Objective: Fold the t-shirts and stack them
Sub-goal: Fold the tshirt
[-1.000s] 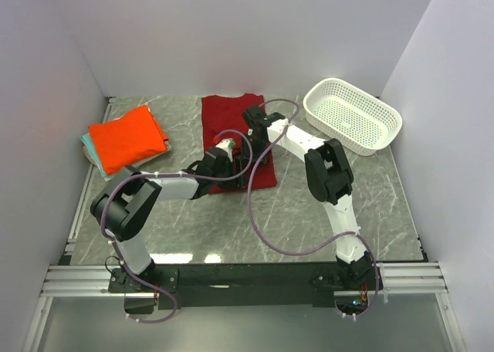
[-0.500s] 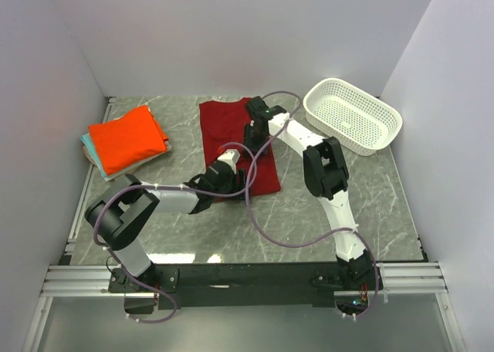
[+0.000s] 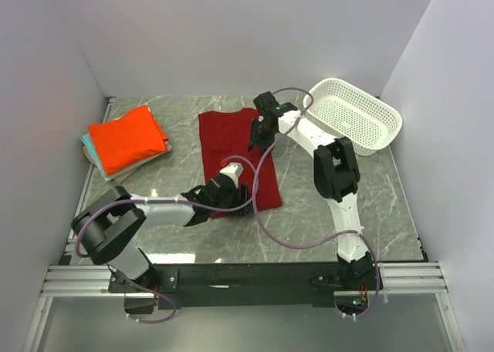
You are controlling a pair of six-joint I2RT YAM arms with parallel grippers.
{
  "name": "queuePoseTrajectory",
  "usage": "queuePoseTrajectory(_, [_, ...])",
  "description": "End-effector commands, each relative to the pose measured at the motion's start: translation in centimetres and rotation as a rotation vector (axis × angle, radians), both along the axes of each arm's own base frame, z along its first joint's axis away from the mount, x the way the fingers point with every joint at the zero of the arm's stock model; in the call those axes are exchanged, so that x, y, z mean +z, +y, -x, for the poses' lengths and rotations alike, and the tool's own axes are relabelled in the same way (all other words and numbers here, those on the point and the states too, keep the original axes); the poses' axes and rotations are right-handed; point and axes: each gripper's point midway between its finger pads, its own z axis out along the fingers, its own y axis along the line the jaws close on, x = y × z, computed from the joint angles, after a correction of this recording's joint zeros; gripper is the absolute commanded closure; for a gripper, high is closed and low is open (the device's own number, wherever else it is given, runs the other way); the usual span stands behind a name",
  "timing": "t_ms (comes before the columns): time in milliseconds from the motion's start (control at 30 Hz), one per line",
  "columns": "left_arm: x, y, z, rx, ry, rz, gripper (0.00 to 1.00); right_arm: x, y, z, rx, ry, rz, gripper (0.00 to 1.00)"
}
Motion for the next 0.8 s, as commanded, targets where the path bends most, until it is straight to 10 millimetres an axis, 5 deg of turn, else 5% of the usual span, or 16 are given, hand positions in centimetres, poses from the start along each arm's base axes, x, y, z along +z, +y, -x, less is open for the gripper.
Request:
queuePoseTrajectory(0, [-3.1,3.7,4.6,-0.011,0.185,-0.155,0.36,5.6,-1.7,1.0,-0.005,-0.101,-0.032,0.50])
queuePoseTrajectory(67, [-1.3,4.3,4.2,0.026,0.157,-0.159,0.34,5.9,-2.7,2.0,0.003,-0.114,-0.018,0.49])
queuePoseTrajectory(333, [8.5,4.9,2.1,0.135,0.008,-0.040,0.26,4.2,-6.2,11.6,0.018,-0.048,-0.020,0.48])
queuePoseTrajectory(567, [8.4,7.9,0.6,0.254,0.138,0.006,0.25,0.0,-6.1,19.0,0.047,0.061,-0.031,0.49])
queuePoseTrajectory(767, [6.9,10.3,0.0,0.317,0.207,0.032,0.27,-1.4,-5.9,20.3,0.031,0.085,-0.042,0.52])
